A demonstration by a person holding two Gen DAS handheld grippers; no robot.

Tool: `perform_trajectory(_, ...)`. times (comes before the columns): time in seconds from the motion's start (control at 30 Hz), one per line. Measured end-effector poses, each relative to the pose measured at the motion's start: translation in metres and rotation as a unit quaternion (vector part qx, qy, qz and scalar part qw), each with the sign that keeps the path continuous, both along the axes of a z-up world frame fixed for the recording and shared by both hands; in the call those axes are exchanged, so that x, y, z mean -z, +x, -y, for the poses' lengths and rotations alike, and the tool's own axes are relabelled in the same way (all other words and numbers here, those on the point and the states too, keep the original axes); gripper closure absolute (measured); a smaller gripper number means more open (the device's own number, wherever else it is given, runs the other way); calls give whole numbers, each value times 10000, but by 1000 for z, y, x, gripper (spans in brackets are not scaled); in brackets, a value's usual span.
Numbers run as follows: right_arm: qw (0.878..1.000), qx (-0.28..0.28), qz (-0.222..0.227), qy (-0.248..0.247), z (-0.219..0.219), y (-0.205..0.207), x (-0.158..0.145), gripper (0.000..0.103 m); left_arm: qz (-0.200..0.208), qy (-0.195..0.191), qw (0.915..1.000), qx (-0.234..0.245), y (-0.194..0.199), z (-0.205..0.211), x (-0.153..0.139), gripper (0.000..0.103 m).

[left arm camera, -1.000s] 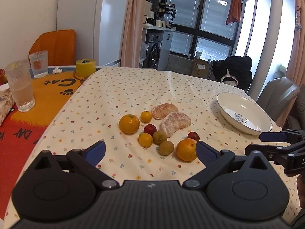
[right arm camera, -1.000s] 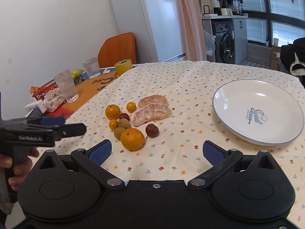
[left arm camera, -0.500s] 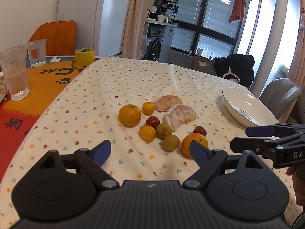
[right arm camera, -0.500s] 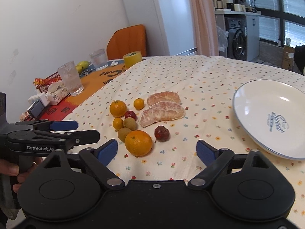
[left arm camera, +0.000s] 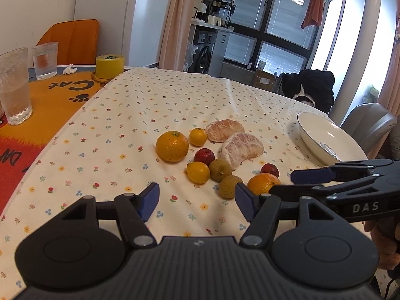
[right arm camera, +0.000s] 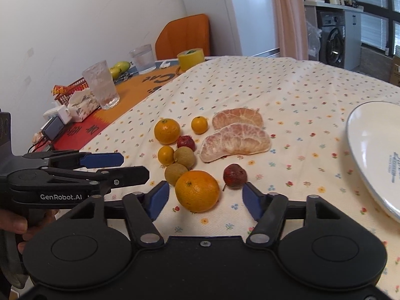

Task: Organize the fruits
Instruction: 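Grasp the large orange with the right tool while the left tool grasps a small olive-yellow fruit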

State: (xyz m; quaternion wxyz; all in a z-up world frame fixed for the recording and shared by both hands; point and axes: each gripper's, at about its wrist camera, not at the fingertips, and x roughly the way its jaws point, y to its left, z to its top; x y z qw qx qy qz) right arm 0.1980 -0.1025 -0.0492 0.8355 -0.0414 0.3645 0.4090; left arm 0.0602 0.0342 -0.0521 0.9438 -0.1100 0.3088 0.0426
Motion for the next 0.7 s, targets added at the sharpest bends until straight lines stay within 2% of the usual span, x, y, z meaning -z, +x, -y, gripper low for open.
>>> perform_trajectory(0.03, 10000, -29, -33, -11, -2, 1, 2, 49, 10, -2, 10000, 11, 1, 0, 0, 38)
perform_trajectory(0.07, 10000, -62, -76, -8, -3, 3, 4, 60, 13, 0, 10000, 26, 2, 0, 0, 38)
perform_trajectory(0.1, 9998, -124, -149, 83, -3, 4, 5, 65, 13, 5, 10000, 41, 3, 1, 0, 38)
perform_trajectory(0.33, 9997, -61, -156, 167, 6, 4, 4, 67, 8, 32, 9998, 188, 12, 7, 2, 38)
perform_trajectory(0.7, 9995, 257, -37, 204, 33, 4, 0, 67, -77, 83, 9993, 350, 30, 23, 9, 45)
